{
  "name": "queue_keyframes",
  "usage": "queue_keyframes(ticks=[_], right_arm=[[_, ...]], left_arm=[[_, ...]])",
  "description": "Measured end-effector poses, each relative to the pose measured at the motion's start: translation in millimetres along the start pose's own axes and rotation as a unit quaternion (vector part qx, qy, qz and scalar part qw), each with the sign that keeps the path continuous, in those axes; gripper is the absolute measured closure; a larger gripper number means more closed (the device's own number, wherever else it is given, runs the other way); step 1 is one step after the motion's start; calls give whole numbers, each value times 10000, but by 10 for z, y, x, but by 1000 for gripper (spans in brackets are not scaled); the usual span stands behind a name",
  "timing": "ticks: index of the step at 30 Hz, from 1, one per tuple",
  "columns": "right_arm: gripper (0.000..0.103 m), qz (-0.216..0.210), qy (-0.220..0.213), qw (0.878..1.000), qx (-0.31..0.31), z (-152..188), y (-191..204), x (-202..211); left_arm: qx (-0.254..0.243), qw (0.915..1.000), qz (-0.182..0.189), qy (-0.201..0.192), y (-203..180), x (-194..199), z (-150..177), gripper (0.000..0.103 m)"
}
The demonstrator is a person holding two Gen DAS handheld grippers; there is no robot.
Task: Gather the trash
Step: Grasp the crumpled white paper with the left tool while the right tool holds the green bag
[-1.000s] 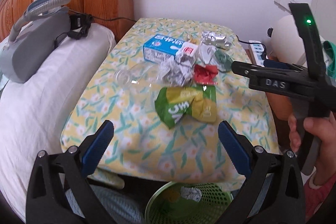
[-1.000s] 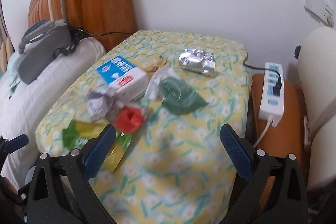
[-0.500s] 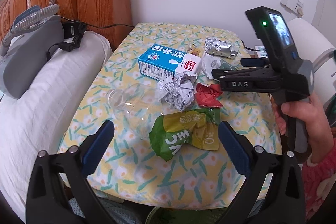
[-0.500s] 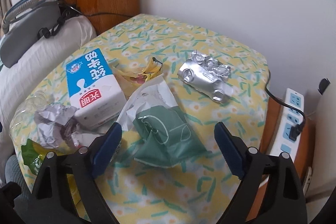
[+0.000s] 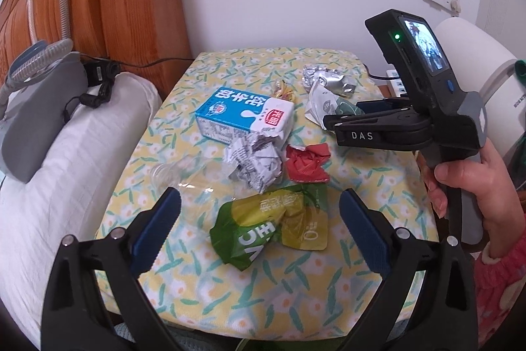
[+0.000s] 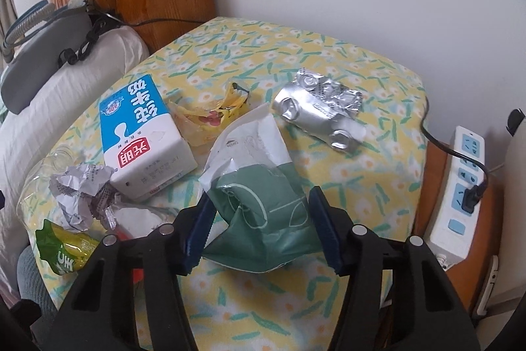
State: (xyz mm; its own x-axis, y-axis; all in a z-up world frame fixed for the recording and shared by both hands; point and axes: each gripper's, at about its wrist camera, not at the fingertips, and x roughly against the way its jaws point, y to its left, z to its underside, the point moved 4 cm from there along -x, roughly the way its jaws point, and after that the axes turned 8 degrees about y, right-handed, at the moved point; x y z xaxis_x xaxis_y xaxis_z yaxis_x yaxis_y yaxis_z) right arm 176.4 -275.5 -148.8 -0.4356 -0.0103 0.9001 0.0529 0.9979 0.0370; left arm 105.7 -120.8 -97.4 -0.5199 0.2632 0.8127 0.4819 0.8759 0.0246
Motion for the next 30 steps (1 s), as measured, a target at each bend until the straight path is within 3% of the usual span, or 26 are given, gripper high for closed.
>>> queue_keyframes(ticks=[9, 17, 22, 30], right_arm=[[45, 29, -354, 9989, -294, 245, -50, 408], [45, -157, -380, 9986, -343, 454, -26, 540], [45, -250, -383, 9982, -397, 538, -17, 565], [45, -335, -417, 9978, -389, 609, 17, 615]], left_arm=[[235, 9995, 117, 195, 85, -249, -202, 19], [-32, 9995, -63, 304, 67, -426, -359, 30], [-491, 9976, -282, 391, 9, -510, -355, 38], [-1702, 9793, -564, 934, -129, -683, -366, 65]])
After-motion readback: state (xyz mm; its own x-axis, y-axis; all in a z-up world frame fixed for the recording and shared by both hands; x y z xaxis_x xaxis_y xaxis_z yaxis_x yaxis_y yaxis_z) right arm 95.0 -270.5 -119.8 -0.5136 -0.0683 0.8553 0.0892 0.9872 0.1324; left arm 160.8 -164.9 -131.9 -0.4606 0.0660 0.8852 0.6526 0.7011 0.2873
